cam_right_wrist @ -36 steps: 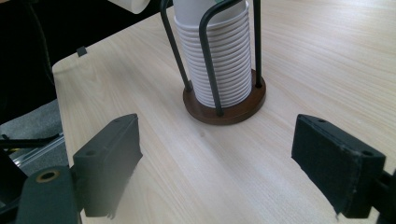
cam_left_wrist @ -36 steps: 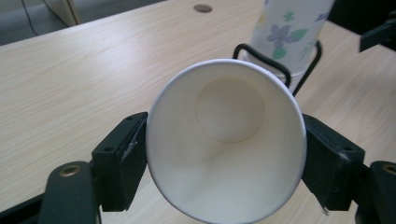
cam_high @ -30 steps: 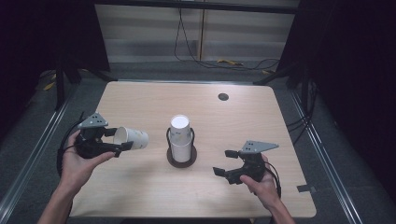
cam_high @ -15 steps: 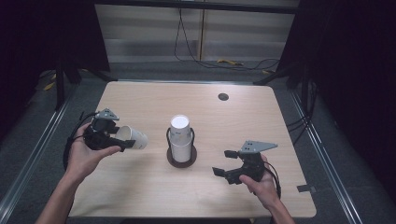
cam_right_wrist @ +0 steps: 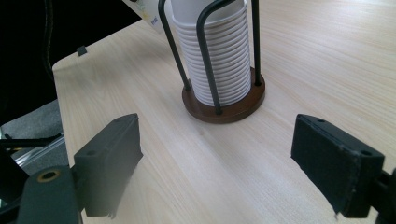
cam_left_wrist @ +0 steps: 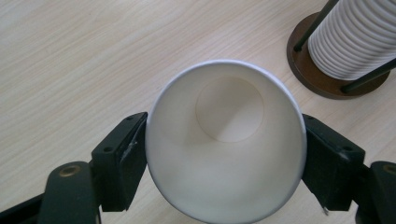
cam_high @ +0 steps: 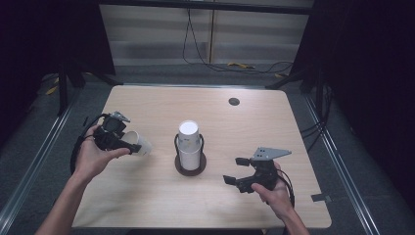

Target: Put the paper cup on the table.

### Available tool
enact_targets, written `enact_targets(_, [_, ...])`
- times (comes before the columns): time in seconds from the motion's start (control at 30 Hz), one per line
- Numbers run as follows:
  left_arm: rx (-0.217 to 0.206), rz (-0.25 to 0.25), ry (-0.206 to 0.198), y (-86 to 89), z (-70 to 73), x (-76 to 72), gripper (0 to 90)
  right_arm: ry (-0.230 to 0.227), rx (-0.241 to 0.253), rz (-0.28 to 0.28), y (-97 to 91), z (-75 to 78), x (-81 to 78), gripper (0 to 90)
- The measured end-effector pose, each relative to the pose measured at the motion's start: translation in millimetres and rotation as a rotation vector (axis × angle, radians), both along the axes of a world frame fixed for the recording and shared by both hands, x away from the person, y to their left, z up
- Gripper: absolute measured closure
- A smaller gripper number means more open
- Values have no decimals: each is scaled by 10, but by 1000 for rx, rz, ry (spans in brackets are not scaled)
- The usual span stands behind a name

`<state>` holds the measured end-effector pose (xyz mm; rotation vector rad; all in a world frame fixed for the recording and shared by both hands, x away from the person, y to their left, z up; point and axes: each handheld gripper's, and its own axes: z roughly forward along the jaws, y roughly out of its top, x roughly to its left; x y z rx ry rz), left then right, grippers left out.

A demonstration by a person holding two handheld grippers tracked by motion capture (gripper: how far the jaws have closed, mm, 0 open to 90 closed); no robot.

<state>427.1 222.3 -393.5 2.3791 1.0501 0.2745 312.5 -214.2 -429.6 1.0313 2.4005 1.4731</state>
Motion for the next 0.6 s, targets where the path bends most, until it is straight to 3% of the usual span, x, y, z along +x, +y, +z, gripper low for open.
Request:
enact_targets(0.07, [35, 2, 13, -23, -2, 15, 242, -1, -2, 1, 0, -3, -1, 154])
enact_targets(0.3, [71, -8, 58, -69, -15, 72, 241, 2, -2, 3, 4, -4, -4, 156])
enact_targets(0.4, [112, -8, 69, -88, -23, 113, 241, 1, -1, 3, 1, -5, -2, 156])
enact_targets(0.6, [137, -18, 109, -141, -63, 173, 240, 2, -1, 0, -5, -2, -2, 156])
